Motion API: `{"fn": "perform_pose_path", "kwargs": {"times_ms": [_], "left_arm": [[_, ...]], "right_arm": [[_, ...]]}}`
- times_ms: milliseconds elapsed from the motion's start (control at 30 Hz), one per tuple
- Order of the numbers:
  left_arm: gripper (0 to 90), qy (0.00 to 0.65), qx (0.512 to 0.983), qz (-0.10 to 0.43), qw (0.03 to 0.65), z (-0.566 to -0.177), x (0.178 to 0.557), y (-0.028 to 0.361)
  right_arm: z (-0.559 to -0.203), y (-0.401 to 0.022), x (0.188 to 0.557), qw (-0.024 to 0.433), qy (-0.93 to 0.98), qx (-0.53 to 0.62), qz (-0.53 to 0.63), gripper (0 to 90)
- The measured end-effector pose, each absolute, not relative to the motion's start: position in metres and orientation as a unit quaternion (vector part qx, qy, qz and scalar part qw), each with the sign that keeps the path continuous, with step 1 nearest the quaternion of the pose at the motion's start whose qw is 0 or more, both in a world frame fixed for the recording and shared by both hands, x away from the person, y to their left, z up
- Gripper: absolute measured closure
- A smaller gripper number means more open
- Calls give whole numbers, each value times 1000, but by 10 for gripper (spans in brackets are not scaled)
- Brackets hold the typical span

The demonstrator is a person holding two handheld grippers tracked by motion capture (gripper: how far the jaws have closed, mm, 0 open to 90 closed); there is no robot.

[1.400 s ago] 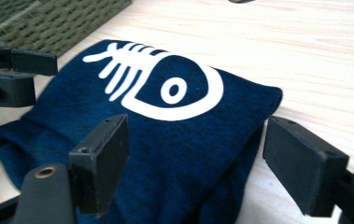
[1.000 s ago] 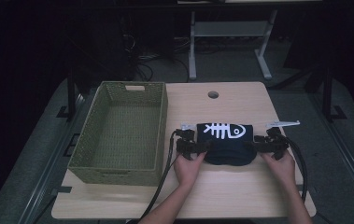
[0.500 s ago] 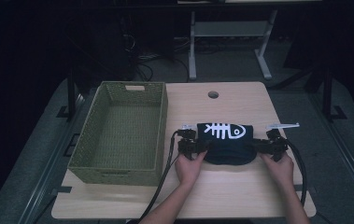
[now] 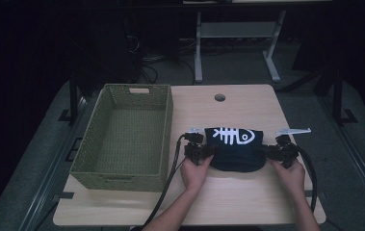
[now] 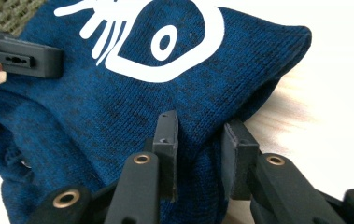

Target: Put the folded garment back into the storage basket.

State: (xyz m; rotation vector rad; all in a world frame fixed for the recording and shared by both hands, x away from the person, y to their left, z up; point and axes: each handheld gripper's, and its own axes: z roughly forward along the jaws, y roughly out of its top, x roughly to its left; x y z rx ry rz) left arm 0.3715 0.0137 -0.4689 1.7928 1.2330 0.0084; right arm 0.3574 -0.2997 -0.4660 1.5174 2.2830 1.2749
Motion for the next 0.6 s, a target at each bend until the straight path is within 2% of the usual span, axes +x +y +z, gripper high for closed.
{"fn": "perform_pose_path", "kwargs": {"times_ms": [600], "left_arm": [[668, 457, 741, 19, 491, -435, 353, 9]], "right_arm": [[-438, -310, 329, 70, 724, 508, 461, 707]]}}
